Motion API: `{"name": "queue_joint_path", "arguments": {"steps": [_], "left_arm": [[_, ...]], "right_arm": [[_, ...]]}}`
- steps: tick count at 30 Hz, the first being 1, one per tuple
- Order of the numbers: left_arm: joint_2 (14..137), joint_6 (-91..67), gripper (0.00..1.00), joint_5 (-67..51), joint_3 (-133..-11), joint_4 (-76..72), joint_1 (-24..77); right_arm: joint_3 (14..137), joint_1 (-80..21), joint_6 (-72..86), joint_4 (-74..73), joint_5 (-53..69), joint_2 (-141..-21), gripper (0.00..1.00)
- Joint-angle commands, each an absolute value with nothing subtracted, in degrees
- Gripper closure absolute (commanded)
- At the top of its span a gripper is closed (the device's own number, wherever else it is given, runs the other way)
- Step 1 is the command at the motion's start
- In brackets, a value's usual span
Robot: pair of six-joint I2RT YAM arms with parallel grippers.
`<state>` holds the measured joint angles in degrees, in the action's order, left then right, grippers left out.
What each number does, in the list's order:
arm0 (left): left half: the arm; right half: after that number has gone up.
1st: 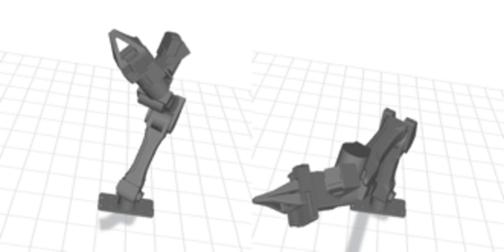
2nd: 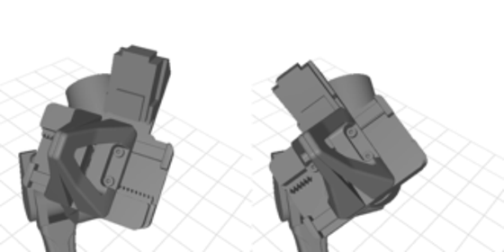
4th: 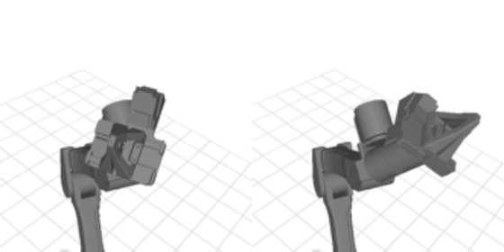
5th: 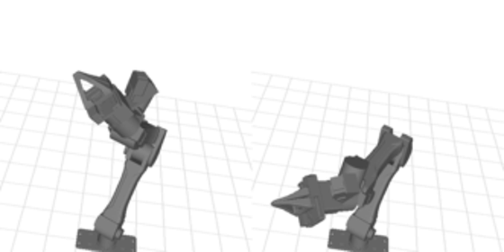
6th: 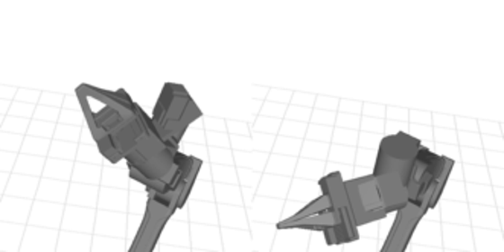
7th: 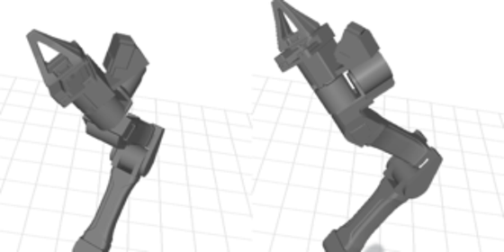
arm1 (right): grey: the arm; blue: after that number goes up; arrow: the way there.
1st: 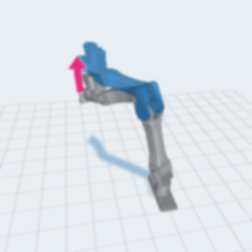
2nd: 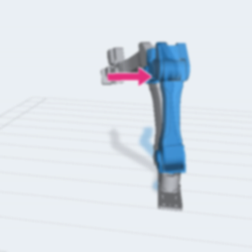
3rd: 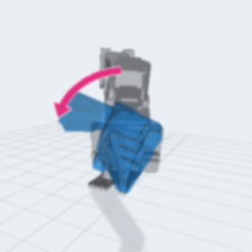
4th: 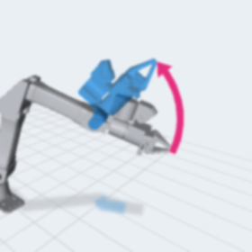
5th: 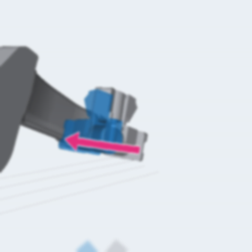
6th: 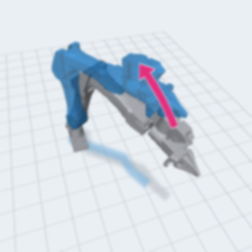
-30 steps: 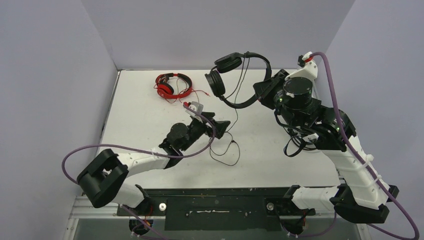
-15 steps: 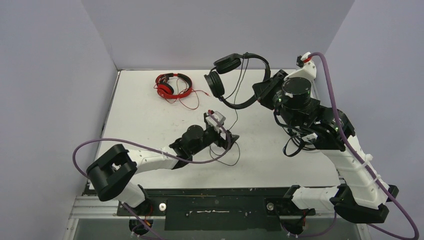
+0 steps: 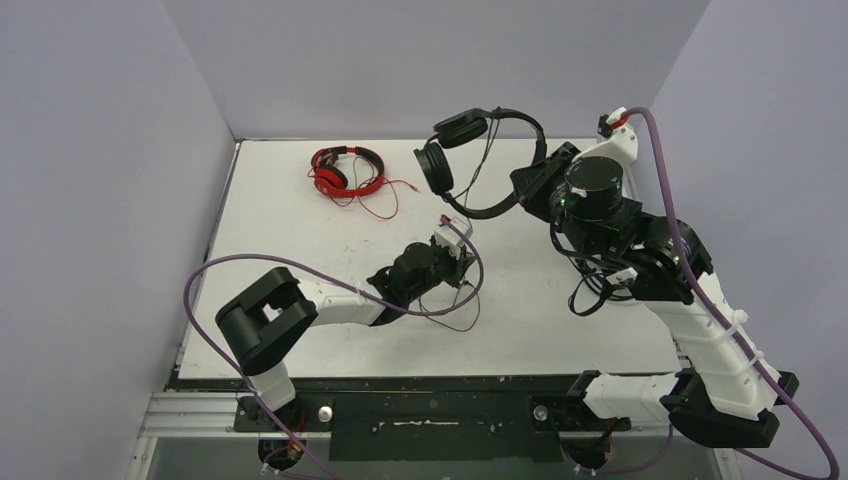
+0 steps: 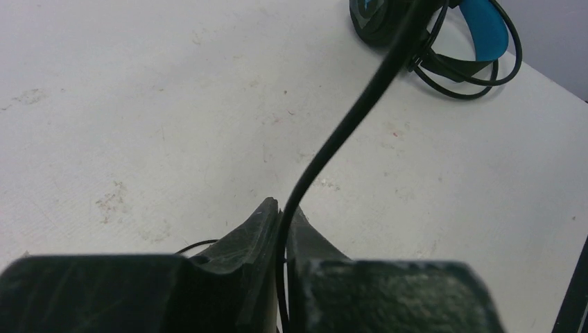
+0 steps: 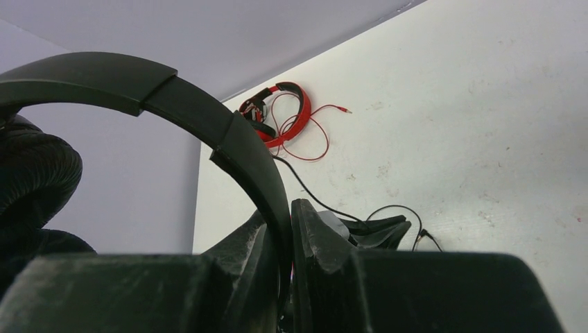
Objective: Wrap the headphones
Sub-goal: Wrap the headphones cable around the headphones.
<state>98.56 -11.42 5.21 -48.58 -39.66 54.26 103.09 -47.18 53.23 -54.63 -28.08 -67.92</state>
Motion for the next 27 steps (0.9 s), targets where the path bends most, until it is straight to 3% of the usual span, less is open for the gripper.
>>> {"name": "queue_joint_path", "arguments": {"steps": [1,12,27], "left_arm": [[98.10,-14.07,1.00,8.12,-47.07,-43.00,53.48],[89.09,-19.87,1.00,9.00,-32.19,-45.44,53.35],[72.78,-22.98,1.00,10.86,-25.47,-34.35,54.25]], "right_arm": [[104.57,-46.68,54.49,-52.70,-31.17,-66.01,1.00],[104.91,-46.16,54.54,-54.40,-39.35,-67.84,1.00],[100.92,-38.56,52.94,-53.90,-48.23,-69.51,1.00]]}}
